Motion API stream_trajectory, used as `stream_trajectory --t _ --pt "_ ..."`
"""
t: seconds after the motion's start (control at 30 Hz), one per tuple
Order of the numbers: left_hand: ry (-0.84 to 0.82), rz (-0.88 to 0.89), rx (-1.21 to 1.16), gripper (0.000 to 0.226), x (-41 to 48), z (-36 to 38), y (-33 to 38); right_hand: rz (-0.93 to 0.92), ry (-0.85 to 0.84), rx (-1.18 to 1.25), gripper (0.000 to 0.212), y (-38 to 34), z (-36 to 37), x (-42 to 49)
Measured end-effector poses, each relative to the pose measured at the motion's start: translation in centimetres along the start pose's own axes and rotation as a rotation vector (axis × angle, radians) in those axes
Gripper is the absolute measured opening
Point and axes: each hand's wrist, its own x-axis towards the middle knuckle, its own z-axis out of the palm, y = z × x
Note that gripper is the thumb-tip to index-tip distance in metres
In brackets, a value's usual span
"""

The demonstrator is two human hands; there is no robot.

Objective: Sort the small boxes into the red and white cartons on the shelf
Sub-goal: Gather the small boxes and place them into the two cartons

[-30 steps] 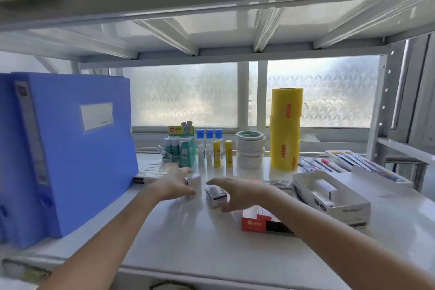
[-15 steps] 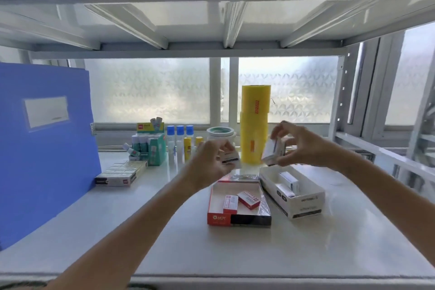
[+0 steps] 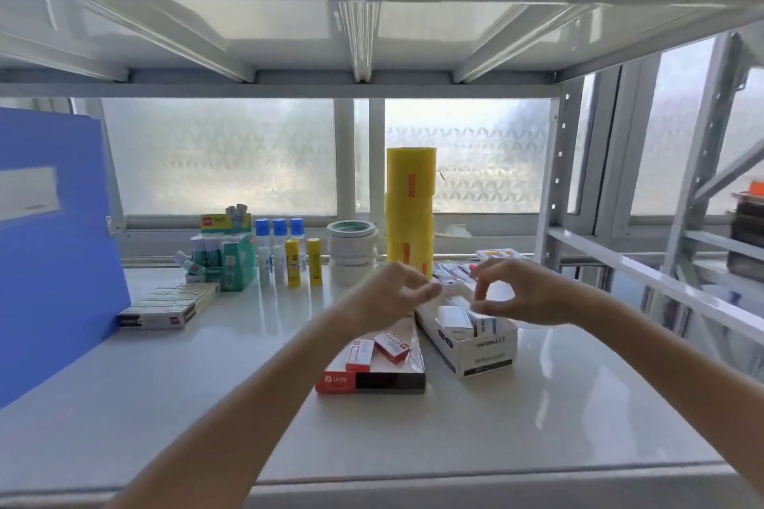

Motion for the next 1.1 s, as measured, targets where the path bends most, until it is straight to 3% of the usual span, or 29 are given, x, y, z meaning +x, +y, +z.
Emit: stream_trajectory --t 0.1,0.23,0.37,0.57,0.7,0.83,0.9,0.97,1.1 --pt "0.087 -0.033 0.071 0.025 -3.0 -2.8 -3.1 -0.122 0.156 0.093 0.009 -2.8 1.4 0.9" --pt "-0.144 -0.176 0.140 0.045 -5.6 -2.1 -6.3 -0.160 -0.106 0.069 0.026 -6.8 5.7 3.2" --pt "-0.139 -0.182 0.178 0.047 -6.1 -1.4 -7.7 -0.038 -0.240 0.024 0.050 -8.2 7.9 5.2" --pt "-0.123 -0.252 0.246 0.043 -7.0 -2.4 -8.6 0.016 -0.402 -0.086 0.065 -9.7 8.0 6.7" --pt "-0.064 -0.253 0.258 0.045 -7.2 -2.5 -8.8 0.000 -0.306 -0.017 0.057 -10.1 9.3 7.4" --pt "0.154 -0.175 0.240 0.052 -6.4 -2.2 -8.7 -0.043 -0.007 0.001 0.049 -10.3 10.2 7.4" --pt "0.221 -0.131 0.253 0.051 -6.0 -1.9 -8.8 -0.089 0.112 -0.082 0.033 -10.3 10.2 7.3" --pt "0.236 -0.081 0.254 0.051 -6.1 -1.5 -8.7 -0.141 0.127 -0.118 0.018 -10.1 10.4 6.9" --pt "0.251 0.001 0.267 0.041 -7.0 -1.3 -8.6 -0.104 -0.036 -0.022 0.019 -9.8 10.0 5.2"
